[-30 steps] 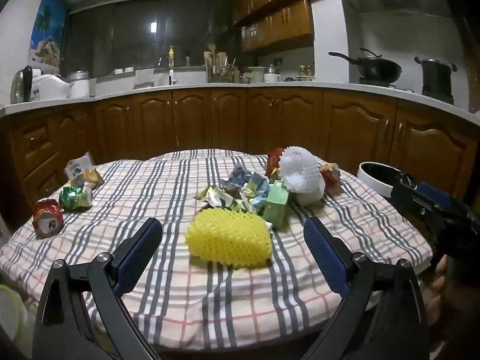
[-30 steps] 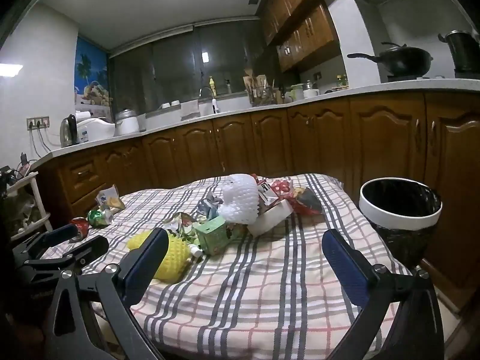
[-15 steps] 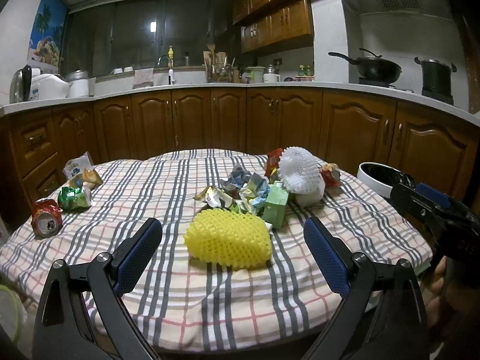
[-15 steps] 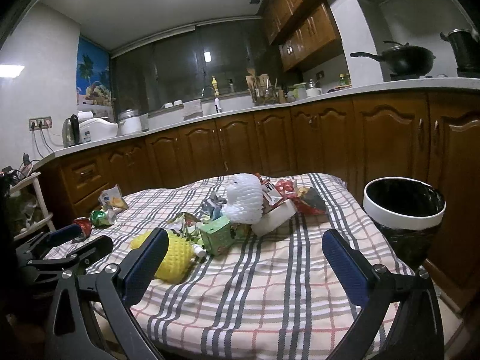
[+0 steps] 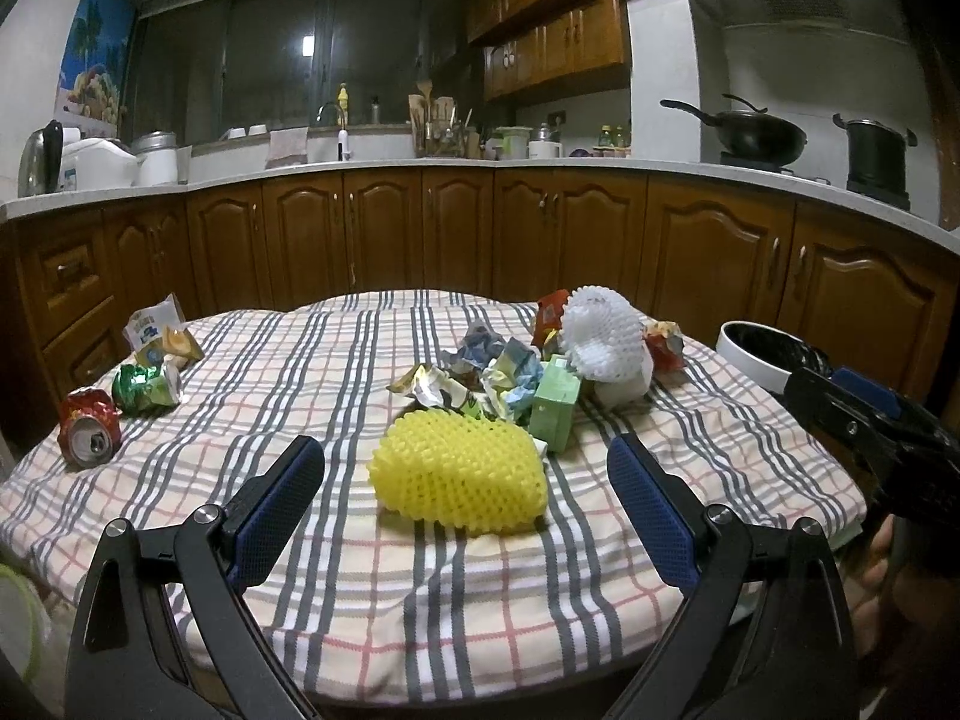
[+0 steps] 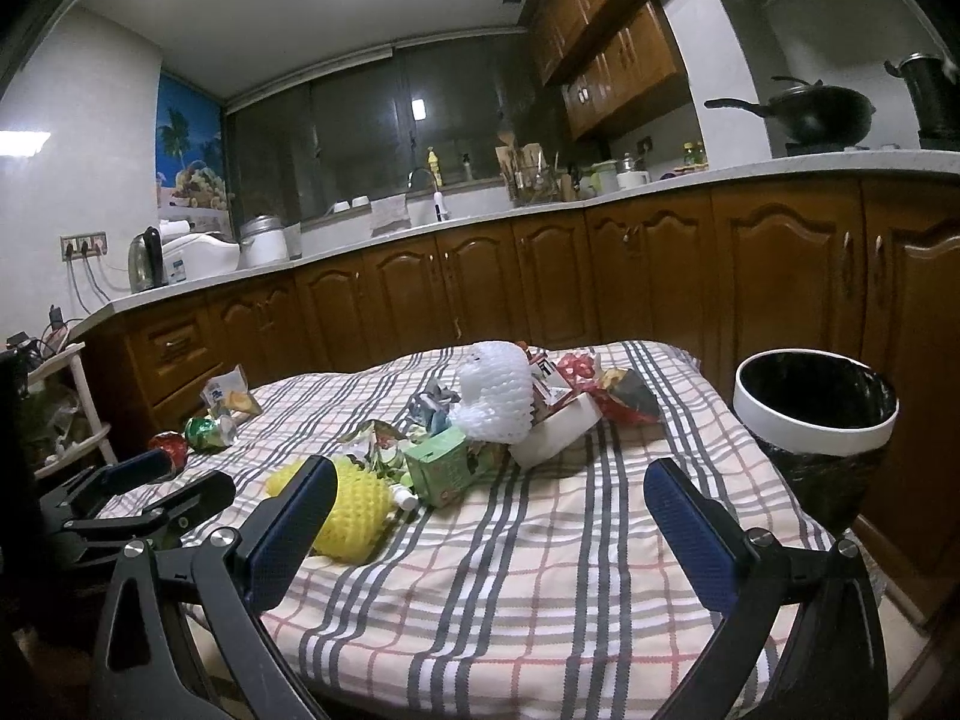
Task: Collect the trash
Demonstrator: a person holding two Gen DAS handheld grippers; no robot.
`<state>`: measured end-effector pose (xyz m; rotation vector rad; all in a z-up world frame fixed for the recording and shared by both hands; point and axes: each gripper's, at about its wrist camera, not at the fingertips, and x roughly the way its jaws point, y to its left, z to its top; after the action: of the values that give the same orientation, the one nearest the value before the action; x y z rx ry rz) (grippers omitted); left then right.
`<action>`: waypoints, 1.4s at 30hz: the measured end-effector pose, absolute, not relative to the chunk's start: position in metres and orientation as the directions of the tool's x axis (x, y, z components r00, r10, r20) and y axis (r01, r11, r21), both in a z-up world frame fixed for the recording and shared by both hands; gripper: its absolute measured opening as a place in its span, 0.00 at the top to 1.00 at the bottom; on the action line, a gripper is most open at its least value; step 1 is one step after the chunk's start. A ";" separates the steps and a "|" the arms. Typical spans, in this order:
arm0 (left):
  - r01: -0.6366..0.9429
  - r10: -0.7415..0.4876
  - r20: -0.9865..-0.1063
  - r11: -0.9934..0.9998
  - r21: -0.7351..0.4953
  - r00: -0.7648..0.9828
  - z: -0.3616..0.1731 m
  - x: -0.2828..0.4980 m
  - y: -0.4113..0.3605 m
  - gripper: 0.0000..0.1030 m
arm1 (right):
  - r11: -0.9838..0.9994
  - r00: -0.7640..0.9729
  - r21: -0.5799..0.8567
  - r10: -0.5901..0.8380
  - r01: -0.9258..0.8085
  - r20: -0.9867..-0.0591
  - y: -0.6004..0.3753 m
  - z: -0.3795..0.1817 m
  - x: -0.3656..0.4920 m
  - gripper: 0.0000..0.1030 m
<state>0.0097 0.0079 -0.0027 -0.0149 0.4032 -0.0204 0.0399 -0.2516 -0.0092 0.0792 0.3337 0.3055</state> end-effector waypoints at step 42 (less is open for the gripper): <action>-0.026 -0.013 -0.535 0.998 -0.065 0.845 -0.026 0.056 0.037 0.06 | 0.930 0.862 0.171 0.367 -0.326 -0.350 -0.249 -0.008 0.070 0.01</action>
<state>0.0557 0.0369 -0.0263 -0.0712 0.5642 0.0073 0.0697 -0.2487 -0.0082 0.1073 0.3879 0.3640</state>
